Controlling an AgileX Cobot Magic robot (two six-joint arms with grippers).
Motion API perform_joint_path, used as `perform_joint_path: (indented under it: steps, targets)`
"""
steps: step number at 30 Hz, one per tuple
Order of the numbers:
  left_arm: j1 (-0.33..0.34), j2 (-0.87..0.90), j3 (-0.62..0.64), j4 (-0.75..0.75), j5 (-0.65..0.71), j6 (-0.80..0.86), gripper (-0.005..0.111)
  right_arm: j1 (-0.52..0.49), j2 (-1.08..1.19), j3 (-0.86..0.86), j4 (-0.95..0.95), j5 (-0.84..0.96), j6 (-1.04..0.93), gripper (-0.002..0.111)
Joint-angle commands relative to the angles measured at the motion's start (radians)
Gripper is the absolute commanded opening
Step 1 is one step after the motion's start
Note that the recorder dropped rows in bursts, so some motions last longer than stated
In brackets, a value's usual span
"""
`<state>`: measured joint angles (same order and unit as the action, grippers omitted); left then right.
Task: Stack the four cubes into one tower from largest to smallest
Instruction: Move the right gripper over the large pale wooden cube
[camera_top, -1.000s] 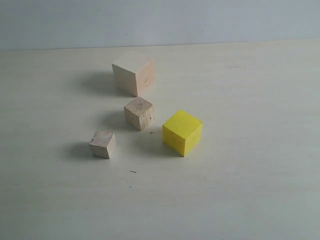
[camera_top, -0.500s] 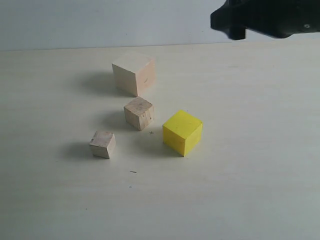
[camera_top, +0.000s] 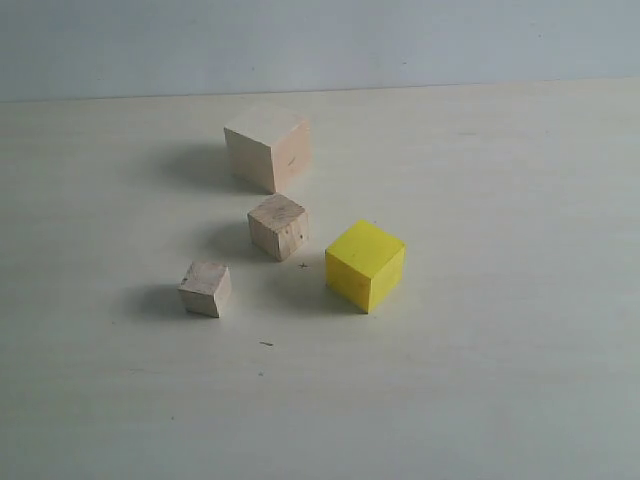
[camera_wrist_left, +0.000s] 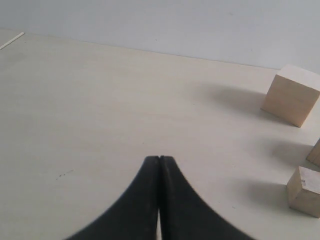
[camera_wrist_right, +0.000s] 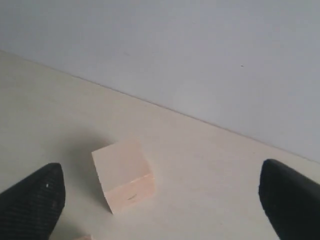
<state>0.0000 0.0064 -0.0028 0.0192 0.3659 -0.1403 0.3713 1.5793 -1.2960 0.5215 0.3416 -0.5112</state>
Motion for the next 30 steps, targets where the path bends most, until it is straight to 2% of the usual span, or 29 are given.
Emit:
perform_joint_path:
  steps: [1,4,10,12,13,15,16,22,26,30]
  targets:
    - [0.001,-0.006,0.003,0.004,-0.007,0.006,0.0,0.002,0.15,-0.261,-0.005,0.27,-0.047,0.105]
    - [0.001,-0.006,0.003,0.004,-0.007,0.006,0.0,0.002,0.298,-0.396,-0.005,0.41,-0.052,0.105]
    - [0.001,-0.006,0.003,0.004,-0.007,0.006,0.0,0.002,0.416,-0.382,0.026,0.453,-0.145,0.105]
    - [0.001,-0.006,0.003,0.004,-0.007,0.006,0.0,0.002,0.41,-0.301,0.257,0.404,-0.386,0.105]
    - [0.001,-0.006,0.003,0.004,-0.007,0.006,0.0,0.002,0.401,-0.225,0.476,0.401,-0.613,0.105]
    - [0.001,-0.006,0.003,0.004,-0.007,0.006,0.0,0.002,0.395,-0.12,0.743,0.394,-0.911,0.105]
    - [0.001,-0.006,0.003,0.004,-0.007,0.006,0.0,0.002,0.395,-0.096,0.803,0.371,-0.974,0.105]
    - [0.001,-0.006,0.003,0.004,-0.007,0.006,0.0,0.002,0.395,0.003,0.972,0.129,-1.174,0.105]
    - [0.001,-0.006,0.003,0.004,-0.007,0.006,0.0,0.002,0.428,0.003,1.077,0.137,-1.322,0.105]
    - [0.001,-0.006,0.003,0.004,-0.007,0.006,0.0,0.002,0.484,0.003,1.094,0.166,-1.331,0.105]
